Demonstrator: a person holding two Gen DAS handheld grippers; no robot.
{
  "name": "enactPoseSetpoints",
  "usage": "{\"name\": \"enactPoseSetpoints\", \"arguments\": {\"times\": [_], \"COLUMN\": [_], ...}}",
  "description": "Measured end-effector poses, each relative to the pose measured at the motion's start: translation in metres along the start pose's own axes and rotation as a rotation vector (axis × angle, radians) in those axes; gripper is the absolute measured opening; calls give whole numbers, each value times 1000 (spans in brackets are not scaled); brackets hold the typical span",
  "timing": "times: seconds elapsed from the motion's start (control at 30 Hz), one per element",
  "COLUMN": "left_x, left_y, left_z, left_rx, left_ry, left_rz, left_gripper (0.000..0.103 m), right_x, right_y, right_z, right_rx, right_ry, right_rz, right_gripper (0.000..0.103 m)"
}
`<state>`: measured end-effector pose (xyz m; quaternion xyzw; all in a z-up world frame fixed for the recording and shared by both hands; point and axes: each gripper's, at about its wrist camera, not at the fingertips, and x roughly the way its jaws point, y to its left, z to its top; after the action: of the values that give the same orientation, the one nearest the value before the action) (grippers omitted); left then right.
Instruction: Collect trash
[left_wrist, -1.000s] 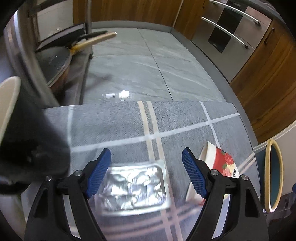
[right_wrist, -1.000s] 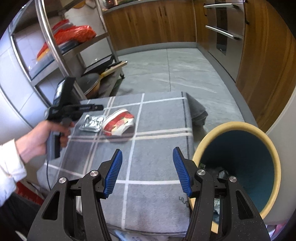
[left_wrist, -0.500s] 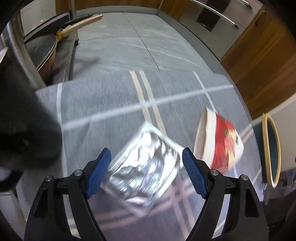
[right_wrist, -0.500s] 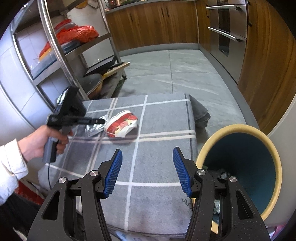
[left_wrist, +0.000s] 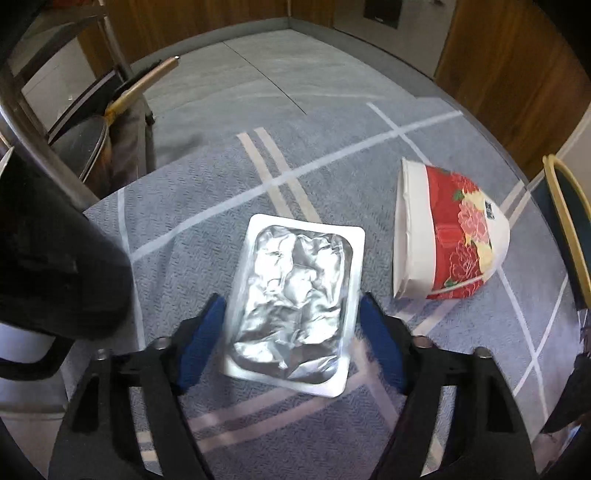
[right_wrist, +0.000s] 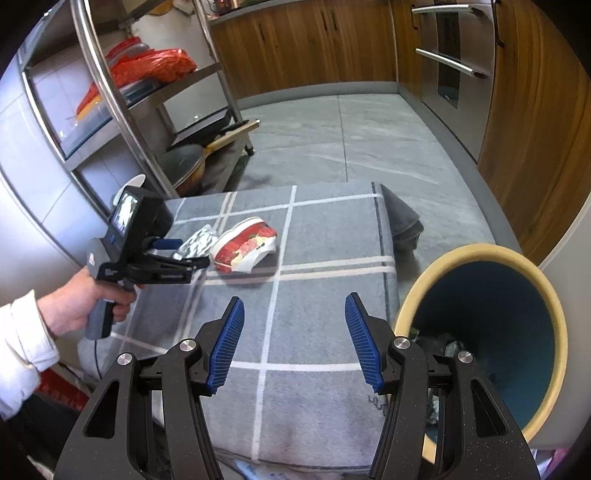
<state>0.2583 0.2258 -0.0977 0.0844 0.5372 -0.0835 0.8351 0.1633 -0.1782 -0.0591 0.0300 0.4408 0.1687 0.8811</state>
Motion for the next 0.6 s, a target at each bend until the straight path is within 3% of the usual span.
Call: {"name": "enactPoseSetpoints", "arguments": {"times": [0.23, 0.4, 0.6], "left_x": [-19, -70, -132], "left_y": [1, 3, 25], "left_z": [-14, -25, -30], "left_rx": [-51, -103, -212], "left_ry": [9, -28, -94], "left_rz": [2, -11, -47], "left_gripper": [69, 69, 69], "right_x": [25, 64, 117], "right_y": [15, 28, 57], "right_z": [20, 41, 72], "right_rx": [20, 125, 189], "right_ry": [27, 56, 107], "right_rz": [62, 96, 22], "right_gripper": [61, 68, 77]}}
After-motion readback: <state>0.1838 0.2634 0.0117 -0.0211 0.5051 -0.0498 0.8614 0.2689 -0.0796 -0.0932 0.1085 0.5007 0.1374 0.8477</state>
